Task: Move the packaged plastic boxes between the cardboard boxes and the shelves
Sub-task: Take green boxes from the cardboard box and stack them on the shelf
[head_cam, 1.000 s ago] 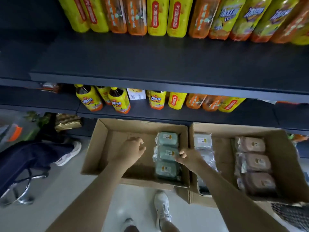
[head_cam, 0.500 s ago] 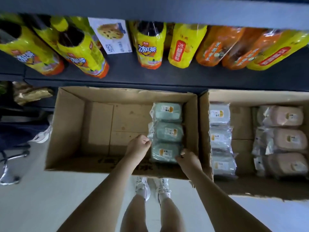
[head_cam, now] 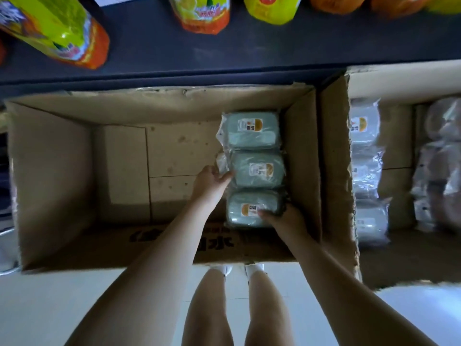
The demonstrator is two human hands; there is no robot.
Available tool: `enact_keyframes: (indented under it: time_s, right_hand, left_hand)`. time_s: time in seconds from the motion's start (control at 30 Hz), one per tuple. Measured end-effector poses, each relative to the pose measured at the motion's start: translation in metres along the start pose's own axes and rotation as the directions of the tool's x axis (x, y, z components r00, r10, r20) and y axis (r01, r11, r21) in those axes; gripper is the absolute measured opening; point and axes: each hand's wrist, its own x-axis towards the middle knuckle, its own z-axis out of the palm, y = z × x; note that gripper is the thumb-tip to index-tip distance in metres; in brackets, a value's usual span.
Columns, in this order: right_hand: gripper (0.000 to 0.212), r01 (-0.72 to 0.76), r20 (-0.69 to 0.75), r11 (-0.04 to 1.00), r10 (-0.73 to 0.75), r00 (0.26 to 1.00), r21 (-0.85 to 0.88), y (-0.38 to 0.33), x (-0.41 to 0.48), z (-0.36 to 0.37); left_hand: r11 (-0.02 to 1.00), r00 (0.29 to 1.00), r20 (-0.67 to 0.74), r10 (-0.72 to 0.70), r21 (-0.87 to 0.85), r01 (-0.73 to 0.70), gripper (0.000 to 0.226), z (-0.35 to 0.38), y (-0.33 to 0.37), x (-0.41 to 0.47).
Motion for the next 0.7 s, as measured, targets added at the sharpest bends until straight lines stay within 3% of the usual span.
enact_keyframes:
  time_s: [0.2, 0.37, 0.5, 0.7]
  right_hand:
    - [0.077, 0.02, -0.07, 0.997, -0.025, 0.997, -0.074, -0.002, -0.017, -0.001]
    - [0.072, 0.047, -0.088, 0.991, -0.058, 0.994, -0.127, -0.002, -0.021, -0.002]
    - [0.075, 0.057, -0.09, 0.984, -0.073, 0.993, -0.171, -0.005, -0.02, -0.004]
    - [0.072, 0.053, -0.085, 0.98, -0.07, 0.994, -0.189, -0.005, -0.029, -0.007]
  left_hand:
    - [0.996, 0.979, 0.2, 0.029, -0.093, -0.01, 0.039, 0.01, 0.022, 0.003]
    - [0.997, 0.964, 0.263, -0.036, 0.071, 0.018, 0.052, 0.014, 0.021, 0.012]
    - [0.996, 0.952, 0.305, -0.003, -0.087, 0.031, 0.062, 0.004, 0.016, 0.009]
    - [0.977, 0.948, 0.311, 0.061, -0.214, 0.007, 0.032, -0.014, 0.008, -0.004]
